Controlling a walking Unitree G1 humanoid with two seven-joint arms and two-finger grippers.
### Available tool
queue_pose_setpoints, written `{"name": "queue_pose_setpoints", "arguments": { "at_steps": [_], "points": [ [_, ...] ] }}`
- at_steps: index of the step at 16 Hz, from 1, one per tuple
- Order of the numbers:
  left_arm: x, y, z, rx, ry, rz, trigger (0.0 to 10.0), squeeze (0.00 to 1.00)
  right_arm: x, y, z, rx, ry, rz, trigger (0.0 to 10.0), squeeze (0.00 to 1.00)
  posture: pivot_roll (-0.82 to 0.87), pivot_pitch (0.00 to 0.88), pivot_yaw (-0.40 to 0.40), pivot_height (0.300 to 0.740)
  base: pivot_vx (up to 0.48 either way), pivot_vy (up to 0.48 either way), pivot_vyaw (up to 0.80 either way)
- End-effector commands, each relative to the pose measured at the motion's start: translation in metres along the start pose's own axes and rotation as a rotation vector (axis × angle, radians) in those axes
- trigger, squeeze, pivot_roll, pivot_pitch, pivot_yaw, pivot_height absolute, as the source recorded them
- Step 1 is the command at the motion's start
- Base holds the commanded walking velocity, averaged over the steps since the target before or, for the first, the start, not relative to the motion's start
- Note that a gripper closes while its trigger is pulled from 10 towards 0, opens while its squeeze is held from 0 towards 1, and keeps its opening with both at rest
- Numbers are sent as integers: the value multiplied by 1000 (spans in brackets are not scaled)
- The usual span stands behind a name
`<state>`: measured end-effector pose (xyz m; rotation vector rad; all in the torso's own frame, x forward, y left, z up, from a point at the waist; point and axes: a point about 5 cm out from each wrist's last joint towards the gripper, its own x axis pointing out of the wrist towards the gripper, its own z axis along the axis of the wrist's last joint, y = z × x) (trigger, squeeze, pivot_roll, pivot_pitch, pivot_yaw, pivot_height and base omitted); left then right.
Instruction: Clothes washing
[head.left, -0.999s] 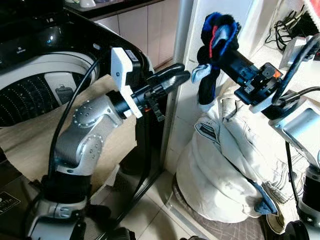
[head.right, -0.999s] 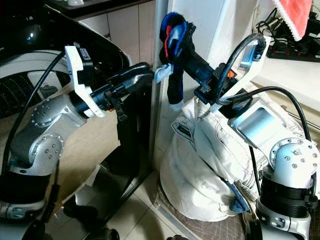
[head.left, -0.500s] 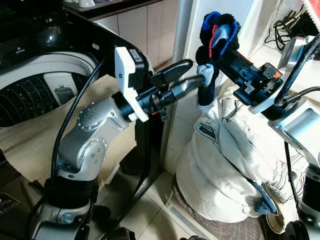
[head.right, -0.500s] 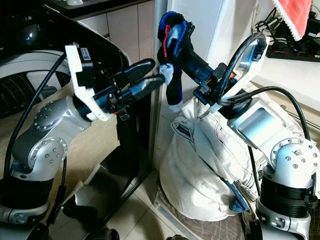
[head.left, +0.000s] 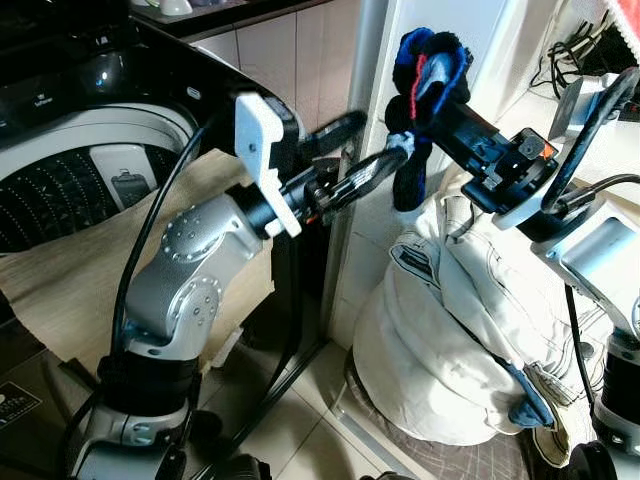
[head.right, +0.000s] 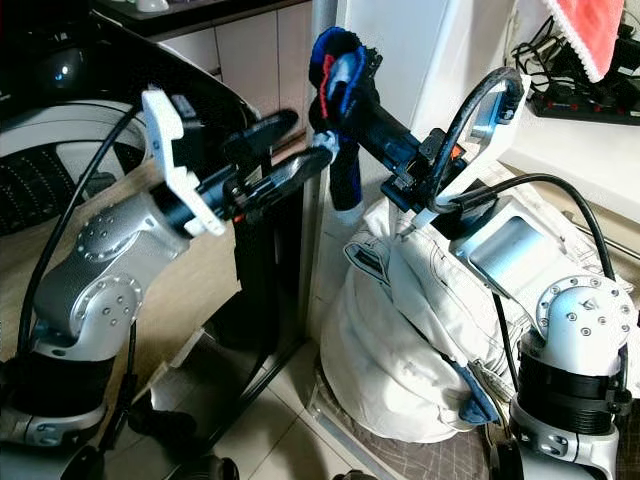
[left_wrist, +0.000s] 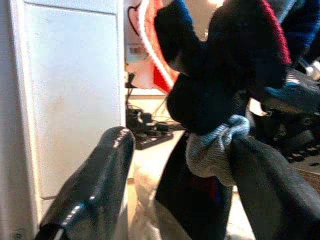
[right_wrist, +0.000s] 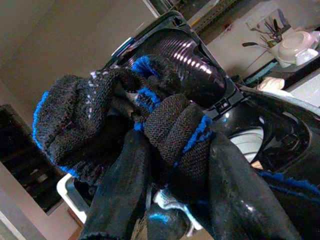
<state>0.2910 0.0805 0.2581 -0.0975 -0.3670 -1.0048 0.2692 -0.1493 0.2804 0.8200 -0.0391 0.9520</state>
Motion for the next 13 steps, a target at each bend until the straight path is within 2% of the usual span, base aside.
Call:
{"name": "queue_pose_setpoints", "arguments": {
  "at_steps": [1,2,3,4,5,9,13],
  "points": [
    [3,0,3,4,-11,3,10000,1000,0,5,-2,0,4,15,10000,0,-117,38,-28,740,0,0,0],
    [4,-1,4,3,-28,-12,10000,969,0,5,-3,1,6,14,10000,0,-117,38,-28,740,0,0,0],
    [4,-7,4,-26,-46,-51,7686,0,1,4,-5,0,9,7,10000,0,-117,39,-26,740,0,0,0],
    [4,-8,4,-35,-48,-60,3255,0,1,4,-6,-1,10,3,10000,0,-116,38,-27,740,0,0,0],
    [3,-9,4,-45,-51,-66,0,0,1,4,-6,0,8,3,10000,0,-116,38,-27,740,0,0,0],
    [3,-18,4,-98,-65,-129,0,0,2,3,-5,3,0,-2,10000,0,-115,40,-27,740,0,0,0],
    [3,-18,3,-90,-64,-128,0,0,3,3,-6,4,1,-1,10000,0,-114,41,-26,740,0,0,0]
  ]
}}
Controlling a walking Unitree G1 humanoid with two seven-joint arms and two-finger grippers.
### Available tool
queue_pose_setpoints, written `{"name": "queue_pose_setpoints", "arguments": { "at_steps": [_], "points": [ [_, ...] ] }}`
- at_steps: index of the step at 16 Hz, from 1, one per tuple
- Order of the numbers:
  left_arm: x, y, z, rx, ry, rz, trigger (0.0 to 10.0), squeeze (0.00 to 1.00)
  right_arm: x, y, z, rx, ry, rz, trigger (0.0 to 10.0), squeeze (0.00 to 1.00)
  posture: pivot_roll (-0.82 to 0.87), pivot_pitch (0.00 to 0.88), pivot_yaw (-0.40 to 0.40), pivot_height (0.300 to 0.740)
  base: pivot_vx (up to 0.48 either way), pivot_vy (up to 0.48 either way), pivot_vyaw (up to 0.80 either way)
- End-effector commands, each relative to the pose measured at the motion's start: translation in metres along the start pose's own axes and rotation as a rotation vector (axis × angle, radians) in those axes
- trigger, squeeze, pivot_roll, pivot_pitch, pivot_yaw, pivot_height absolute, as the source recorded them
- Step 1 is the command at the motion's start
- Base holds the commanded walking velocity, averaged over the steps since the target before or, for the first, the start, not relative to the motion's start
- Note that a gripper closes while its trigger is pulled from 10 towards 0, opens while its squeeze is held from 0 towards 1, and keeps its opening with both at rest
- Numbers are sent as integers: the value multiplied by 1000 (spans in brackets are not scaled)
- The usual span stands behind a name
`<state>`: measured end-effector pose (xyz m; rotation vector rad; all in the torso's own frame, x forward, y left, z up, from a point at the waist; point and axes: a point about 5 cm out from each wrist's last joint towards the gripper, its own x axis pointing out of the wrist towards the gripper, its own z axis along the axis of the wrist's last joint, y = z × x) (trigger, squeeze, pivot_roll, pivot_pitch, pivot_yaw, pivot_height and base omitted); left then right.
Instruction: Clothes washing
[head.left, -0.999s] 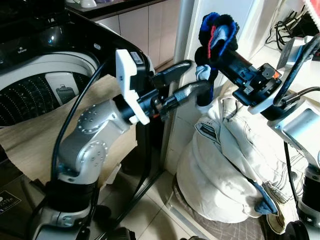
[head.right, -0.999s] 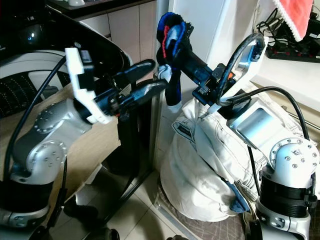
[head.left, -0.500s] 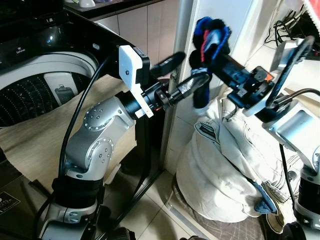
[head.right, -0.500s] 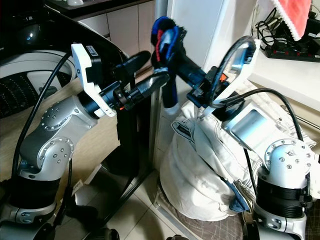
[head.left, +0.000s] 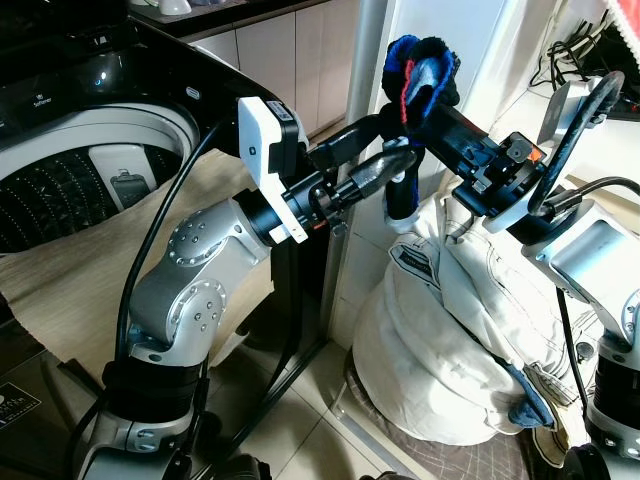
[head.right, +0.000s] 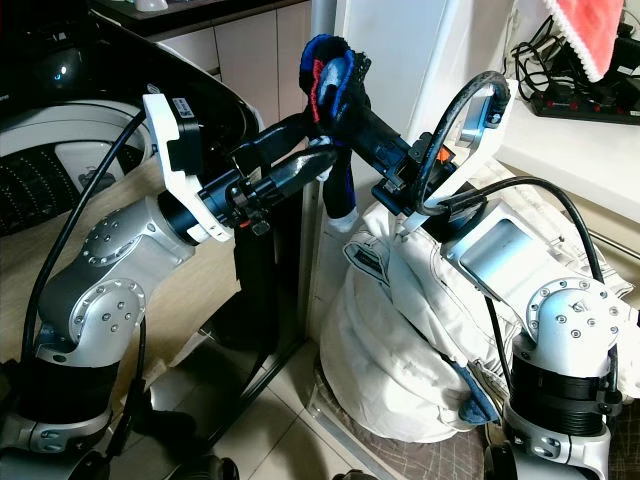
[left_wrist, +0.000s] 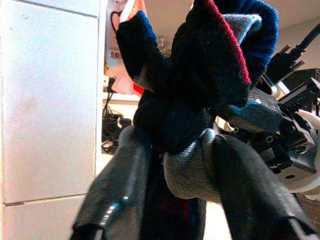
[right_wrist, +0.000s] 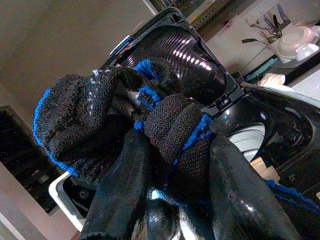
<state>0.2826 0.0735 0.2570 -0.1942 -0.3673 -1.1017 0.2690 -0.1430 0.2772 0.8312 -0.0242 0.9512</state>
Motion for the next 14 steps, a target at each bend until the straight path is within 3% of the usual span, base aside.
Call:
{"name": "queue_pose_setpoints", "arguments": {
  "at_steps": [1,12,13,14],
  "points": [
    [2,-7,2,8,-8,-46,0,0,0,3,0,-11,-6,4,10000,0,-114,38,-27,740,0,0,0],
    [4,0,-6,31,44,27,0,0,2,5,1,-6,-6,21,10000,0,-116,38,-25,740,0,0,0],
    [4,3,-5,42,44,43,0,0,2,5,0,-3,-6,26,10000,1000,-115,38,-26,740,0,0,0],
    [4,6,-4,49,37,63,0,0,2,6,0,0,-7,30,10000,1000,-115,39,-25,740,0,0,0]
  ]
}}
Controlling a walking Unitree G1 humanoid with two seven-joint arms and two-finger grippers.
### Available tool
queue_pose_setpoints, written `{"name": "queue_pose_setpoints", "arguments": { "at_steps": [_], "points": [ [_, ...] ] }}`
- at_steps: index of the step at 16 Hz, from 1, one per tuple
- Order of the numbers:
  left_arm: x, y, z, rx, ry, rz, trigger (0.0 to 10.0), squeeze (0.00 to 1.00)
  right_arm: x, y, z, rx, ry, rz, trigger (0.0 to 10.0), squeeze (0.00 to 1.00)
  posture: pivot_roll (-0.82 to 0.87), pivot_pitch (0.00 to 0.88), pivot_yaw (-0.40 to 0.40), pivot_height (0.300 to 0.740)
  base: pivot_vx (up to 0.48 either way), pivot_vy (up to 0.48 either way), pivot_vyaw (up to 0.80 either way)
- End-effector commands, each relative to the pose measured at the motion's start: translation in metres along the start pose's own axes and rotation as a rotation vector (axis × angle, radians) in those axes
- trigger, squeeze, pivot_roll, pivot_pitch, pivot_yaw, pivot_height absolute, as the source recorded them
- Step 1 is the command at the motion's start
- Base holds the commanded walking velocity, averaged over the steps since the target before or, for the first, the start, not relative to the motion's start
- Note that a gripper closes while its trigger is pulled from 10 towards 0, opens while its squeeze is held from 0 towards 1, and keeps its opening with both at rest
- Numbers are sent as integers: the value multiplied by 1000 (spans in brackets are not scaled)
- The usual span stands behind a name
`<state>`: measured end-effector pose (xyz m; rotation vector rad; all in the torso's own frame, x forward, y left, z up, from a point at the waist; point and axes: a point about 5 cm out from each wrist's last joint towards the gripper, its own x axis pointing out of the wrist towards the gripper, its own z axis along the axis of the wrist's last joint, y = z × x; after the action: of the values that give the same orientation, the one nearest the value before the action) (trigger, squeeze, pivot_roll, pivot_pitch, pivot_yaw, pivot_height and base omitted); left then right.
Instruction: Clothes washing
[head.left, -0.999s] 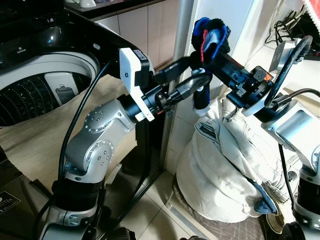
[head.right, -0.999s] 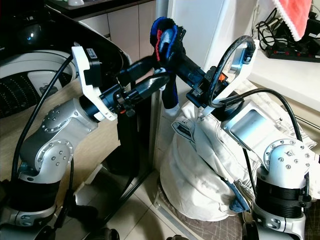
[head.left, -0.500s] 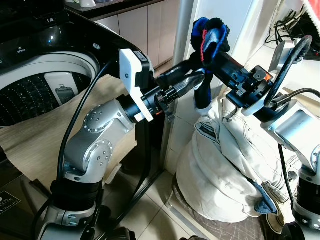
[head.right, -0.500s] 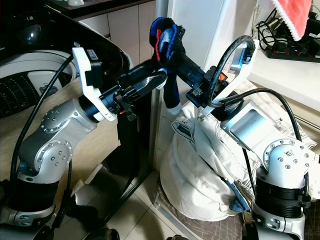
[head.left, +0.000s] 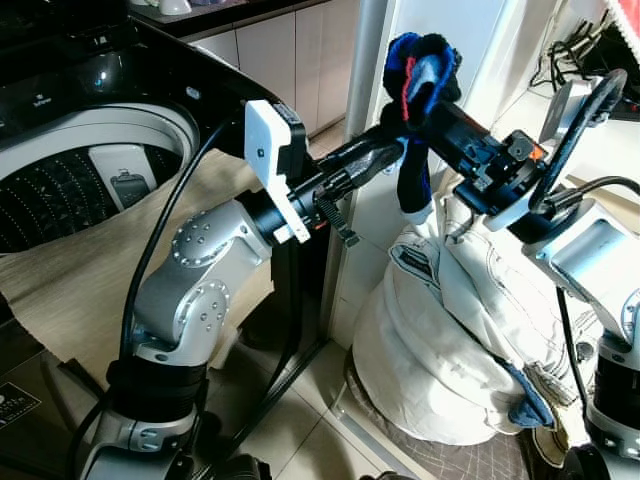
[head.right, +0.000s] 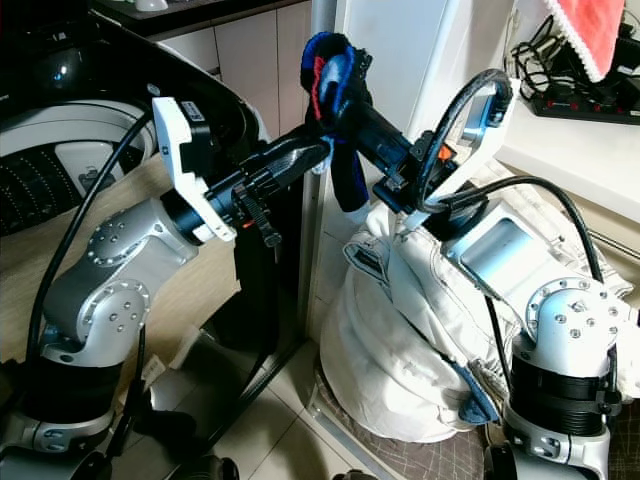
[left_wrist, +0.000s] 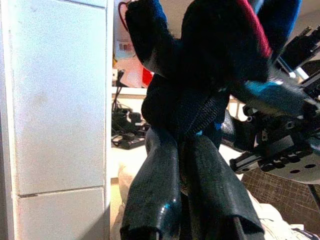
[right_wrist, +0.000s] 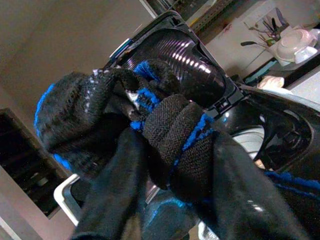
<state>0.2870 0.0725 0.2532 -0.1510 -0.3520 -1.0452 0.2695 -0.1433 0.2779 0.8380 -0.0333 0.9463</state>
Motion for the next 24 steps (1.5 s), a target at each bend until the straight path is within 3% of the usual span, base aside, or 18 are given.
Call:
{"name": "queue_pose_setpoints", "arguments": {
  "at_steps": [1,6,7,8,10,11,12,13,14,15,16,17,18,19,20,24],
  "points": [
    [3,6,2,20,-5,41,0,0,2,6,0,1,4,35,10000,1000,-116,39,-25,740,0,0,0],
    [1,20,10,73,-48,169,0,0,1,6,-1,-11,14,31,10000,1000,-117,32,-23,740,0,0,0],
    [-4,41,15,148,-52,338,0,0,-1,5,-3,-41,37,11,10000,0,-117,28,-24,740,0,0,0],
    [-7,50,18,165,-53,399,0,0,-1,4,-4,-57,50,1,10000,0,-117,27,-24,740,0,0,0],
    [-27,97,32,283,-1,671,0,0,-3,2,-8,-132,106,-32,10000,0,-112,23,-26,740,0,0,0],
    [-32,108,36,321,18,735,0,0,-3,2,-9,-155,121,-40,10000,0,-111,23,-25,740,0,0,0],
    [-47,137,38,375,171,883,0,0,-1,4,-12,-204,150,-48,10000,0,-106,19,-26,740,0,0,0],
    [-59,156,36,379,277,999,0,0,2,7,-14,-226,158,-43,10000,0,-107,19,-24,740,0,0,0],
    [-79,178,33,390,427,1151,4235,0,6,8,-16,-280,177,-61,10000,0,-104,16,-23,740,0,0,0],
    [-94,188,21,337,584,1241,10000,90,9,5,-18,-336,196,-95,10000,0,-105,17,-22,740,0,0,0],
    [-102,191,14,328,685,1272,10000,137,10,3,-20,-373,206,-121,10000,0,-105,18,-19,740,0,0,0],
    [-103,195,17,282,630,1307,10000,122,12,3,-22,-378,205,-121,10000,0,-108,20,-14,740,0,0,0],
    [-105,198,24,289,598,1321,10000,0,13,6,-25,-379,203,-111,10000,0,-111,20,-8,740,0,0,0],
    [-106,200,29,261,569,1305,10000,0,13,8,-27,-381,203,-104,10000,0,-114,21,-3,740,0,0,0],
    [-109,202,32,260,574,1319,10000,1000,12,9,-29,-386,207,-104,10000,0,-116,23,0,740,0,0,0],
    [-116,204,34,269,649,1329,10000,1000,5,8,-38,-432,272,-102,10000,0,-113,27,3,740,0,0,0]
  ]
}}
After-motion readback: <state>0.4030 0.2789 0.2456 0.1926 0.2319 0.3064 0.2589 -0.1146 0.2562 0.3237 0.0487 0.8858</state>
